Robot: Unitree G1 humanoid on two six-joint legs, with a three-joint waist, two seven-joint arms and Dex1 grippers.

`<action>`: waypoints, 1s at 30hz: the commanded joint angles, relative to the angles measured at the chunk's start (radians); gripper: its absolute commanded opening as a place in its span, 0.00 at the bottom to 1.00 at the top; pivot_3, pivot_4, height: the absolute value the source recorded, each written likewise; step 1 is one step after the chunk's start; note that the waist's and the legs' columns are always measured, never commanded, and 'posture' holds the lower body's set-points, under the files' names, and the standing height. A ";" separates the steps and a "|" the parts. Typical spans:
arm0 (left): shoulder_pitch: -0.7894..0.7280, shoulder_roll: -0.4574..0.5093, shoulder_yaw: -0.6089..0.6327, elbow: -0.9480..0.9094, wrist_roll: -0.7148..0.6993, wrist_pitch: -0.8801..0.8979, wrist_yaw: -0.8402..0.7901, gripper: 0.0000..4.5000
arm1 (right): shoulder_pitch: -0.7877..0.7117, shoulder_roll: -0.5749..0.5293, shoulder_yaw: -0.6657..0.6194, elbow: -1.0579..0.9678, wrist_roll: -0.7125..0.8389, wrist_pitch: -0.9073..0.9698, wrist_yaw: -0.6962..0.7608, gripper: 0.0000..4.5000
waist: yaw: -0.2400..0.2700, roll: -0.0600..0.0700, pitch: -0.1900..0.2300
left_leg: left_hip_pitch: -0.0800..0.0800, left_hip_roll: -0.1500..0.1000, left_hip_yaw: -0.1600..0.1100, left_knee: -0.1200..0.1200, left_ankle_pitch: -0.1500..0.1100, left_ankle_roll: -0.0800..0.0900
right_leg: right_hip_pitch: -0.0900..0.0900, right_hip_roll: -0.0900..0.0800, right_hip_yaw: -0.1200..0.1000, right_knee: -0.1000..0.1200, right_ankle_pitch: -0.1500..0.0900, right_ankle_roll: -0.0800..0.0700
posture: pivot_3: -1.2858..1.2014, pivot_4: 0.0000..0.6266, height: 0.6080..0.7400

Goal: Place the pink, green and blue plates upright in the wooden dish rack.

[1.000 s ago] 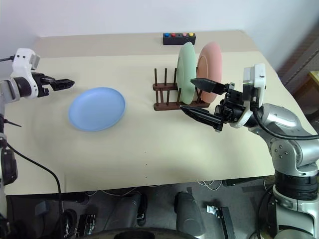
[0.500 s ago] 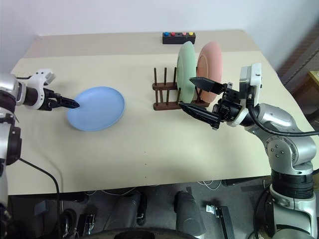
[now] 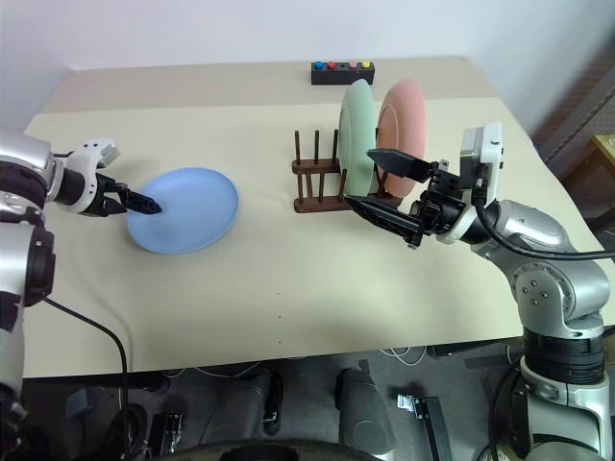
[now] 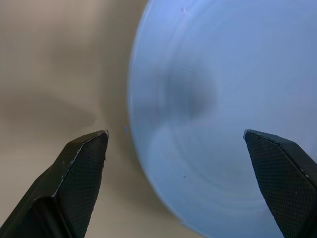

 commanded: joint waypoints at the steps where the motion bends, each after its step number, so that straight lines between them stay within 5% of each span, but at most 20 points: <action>1: -0.027 0.004 0.030 0.002 0.002 0.027 0.007 1.00 | -0.008 -0.005 -0.023 -0.016 0.022 -0.002 0.000 0.99 | 0.000 0.000 0.000 | 0.000 0.000 0.000 0.000 0.000 0.000 | 0.000 0.000 0.000 0.000 0.000 0.000 | 0.52 0.24 1.00; 3: -0.021 0.004 0.032 0.000 0.007 0.027 0.001 1.00 | -0.011 -0.003 -0.026 -0.012 0.024 0.000 -0.002 0.99 | 0.000 0.000 0.000 | 0.000 0.000 0.000 0.000 0.000 0.000 | 0.000 0.000 0.000 0.000 0.000 0.000 | 0.52 0.24 1.00; 6: 0.006 -0.002 0.059 0.006 -0.008 0.051 0.029 0.83 | -0.020 -0.001 -0.025 -0.008 0.024 0.002 -0.006 1.00 | 0.000 0.000 0.000 | 0.000 0.000 0.000 0.000 0.000 0.000 | 0.000 0.000 0.000 0.000 0.000 0.000 | 0.52 0.24 1.00; 14: 0.028 -0.011 0.094 0.002 -0.016 0.098 0.039 0.01 | -0.029 -0.009 -0.031 -0.007 0.034 0.012 -0.017 1.00 | 0.001 0.000 0.000 | 0.000 0.000 0.000 0.000 0.000 0.000 | 0.000 0.000 0.000 0.001 0.000 0.000 | 0.52 0.24 1.00; 30: 0.029 0.005 0.196 -0.058 -0.085 0.111 0.049 0.01 | -0.022 -0.022 -0.027 0.008 0.025 0.004 -0.002 1.00 | 0.002 0.000 0.000 | 0.001 0.000 0.000 0.001 0.000 0.000 | 0.001 0.000 0.000 0.002 0.000 0.000 | 0.52 0.24 1.00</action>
